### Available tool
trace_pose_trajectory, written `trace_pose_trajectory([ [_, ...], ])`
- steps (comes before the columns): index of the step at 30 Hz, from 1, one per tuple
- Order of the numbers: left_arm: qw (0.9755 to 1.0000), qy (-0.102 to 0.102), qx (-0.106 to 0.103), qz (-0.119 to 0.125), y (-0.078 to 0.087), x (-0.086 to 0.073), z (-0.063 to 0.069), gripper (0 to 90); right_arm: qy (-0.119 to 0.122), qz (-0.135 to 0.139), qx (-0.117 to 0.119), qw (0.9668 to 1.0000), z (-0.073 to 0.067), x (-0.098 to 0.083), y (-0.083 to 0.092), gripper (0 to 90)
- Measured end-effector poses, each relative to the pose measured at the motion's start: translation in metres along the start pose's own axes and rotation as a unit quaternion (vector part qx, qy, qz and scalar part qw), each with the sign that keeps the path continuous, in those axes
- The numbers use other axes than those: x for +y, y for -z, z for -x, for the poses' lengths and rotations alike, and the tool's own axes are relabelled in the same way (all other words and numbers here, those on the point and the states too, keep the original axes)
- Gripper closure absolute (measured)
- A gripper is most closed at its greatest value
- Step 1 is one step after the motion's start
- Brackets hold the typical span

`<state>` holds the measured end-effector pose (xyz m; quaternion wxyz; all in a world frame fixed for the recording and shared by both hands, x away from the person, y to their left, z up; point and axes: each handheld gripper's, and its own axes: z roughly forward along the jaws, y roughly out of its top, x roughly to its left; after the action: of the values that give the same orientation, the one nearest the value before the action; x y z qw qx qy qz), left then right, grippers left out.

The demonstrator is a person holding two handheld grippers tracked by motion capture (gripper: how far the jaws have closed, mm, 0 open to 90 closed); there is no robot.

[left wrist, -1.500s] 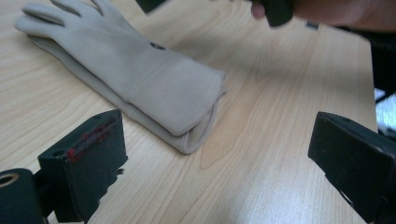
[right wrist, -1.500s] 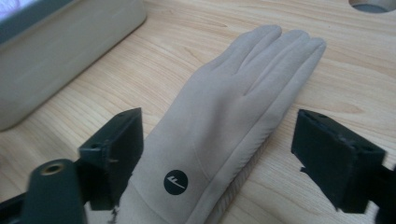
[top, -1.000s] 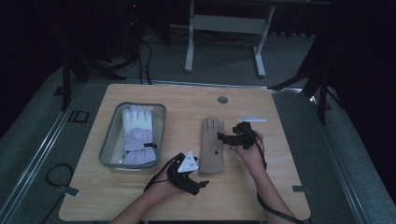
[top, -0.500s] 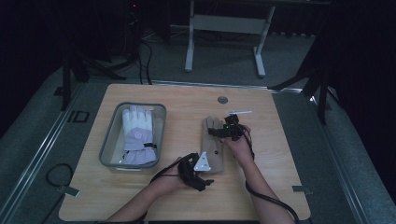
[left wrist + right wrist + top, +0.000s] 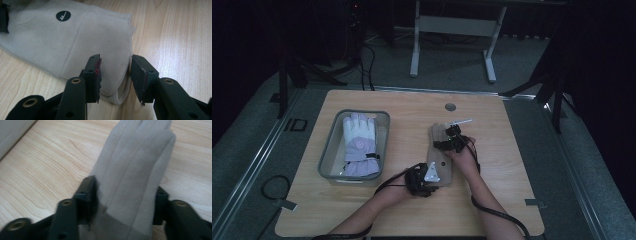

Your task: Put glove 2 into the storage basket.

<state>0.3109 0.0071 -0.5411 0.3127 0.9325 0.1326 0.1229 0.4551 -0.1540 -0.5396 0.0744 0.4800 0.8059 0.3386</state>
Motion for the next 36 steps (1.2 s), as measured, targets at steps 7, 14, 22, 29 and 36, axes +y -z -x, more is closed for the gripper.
trace_pose_trajectory([
  [7,0.9994,-0.01,0.032,-0.006,-0.001,0.002,0.003,79.7,-0.01,0.012,0.009,0.9998,0.0,-0.003,0.0,62.0],
  [14,0.9994,0.002,0.033,0.007,0.007,0.003,0.002,83.8,-0.009,0.025,0.004,0.9996,-0.004,-0.002,0.005,68.7],
  [22,0.9993,-0.001,0.034,0.014,0.024,0.01,0.003,84.2,-0.006,0.028,0.022,0.9993,-0.008,0.006,0.015,70.1],
  [29,0.9991,-0.003,0.039,0.017,0.047,0.014,0.001,84.2,0.005,0.05,0.037,0.998,-0.021,0.021,0.033,70.1],
  [36,0.9984,-0.005,0.056,0.008,0.07,0.014,-0.001,84.2,0.033,0.06,0.033,0.9971,-0.044,0.039,0.043,70.1],
])
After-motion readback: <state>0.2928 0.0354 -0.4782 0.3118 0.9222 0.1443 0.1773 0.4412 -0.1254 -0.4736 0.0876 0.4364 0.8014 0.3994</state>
